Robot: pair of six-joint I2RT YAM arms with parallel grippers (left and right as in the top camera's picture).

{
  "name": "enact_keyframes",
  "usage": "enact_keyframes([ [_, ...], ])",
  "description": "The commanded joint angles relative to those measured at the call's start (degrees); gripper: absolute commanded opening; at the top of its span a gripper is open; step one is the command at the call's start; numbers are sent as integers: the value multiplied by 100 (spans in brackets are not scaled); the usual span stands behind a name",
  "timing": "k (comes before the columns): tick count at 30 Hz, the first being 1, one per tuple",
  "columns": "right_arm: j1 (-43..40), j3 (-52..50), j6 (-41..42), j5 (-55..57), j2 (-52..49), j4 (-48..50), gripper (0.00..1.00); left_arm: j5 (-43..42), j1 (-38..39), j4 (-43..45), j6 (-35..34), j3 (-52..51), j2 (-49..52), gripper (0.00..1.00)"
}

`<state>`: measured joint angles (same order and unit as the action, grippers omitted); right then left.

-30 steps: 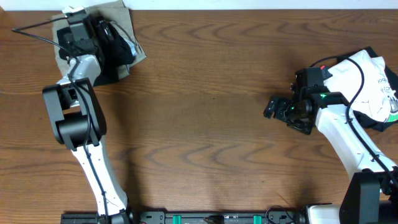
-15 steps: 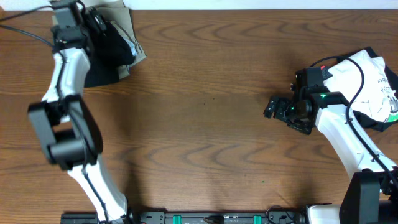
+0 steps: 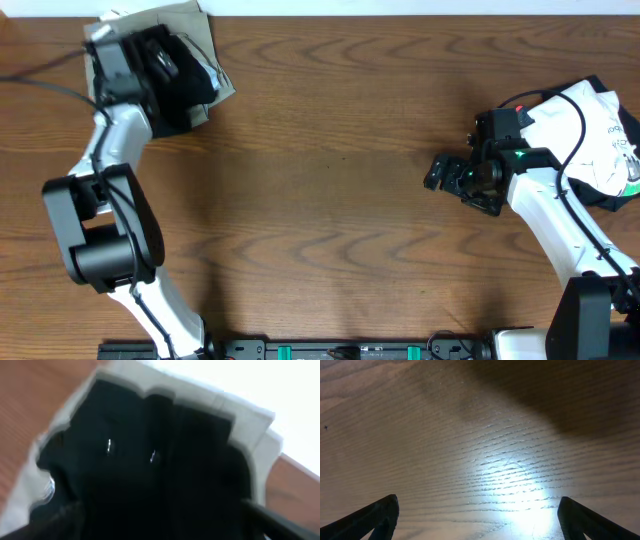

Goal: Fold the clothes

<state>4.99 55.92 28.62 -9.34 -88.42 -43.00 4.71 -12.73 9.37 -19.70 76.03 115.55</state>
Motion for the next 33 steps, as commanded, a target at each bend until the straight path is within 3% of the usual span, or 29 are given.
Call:
enact_keyframes([
  [1,-48,96,-44,37,72,-9,99,48,-11,1036,74,-616,101,98],
  [4,-48,96,-44,37,72,-9,99,48,-11,1714,358,-868,306,98],
  [9,-48,96,-44,37,72,-7,99,48,-9,1856,1235,-868,905,98],
  [16,-48,96,-44,37,72,-9,99,50,-9,1926,1482,-868,1193,98],
  [21,-48,96,-44,37,72,-9,99,50,-4,1897,1480,-868,385,98],
  [28,-48,96,-44,37,72,-9,99,44,46,1515,1467,-868,-1609,98],
  [33,-48,96,-44,37,72,-9,99,22,177,116,680,-868,-3200,98],
])
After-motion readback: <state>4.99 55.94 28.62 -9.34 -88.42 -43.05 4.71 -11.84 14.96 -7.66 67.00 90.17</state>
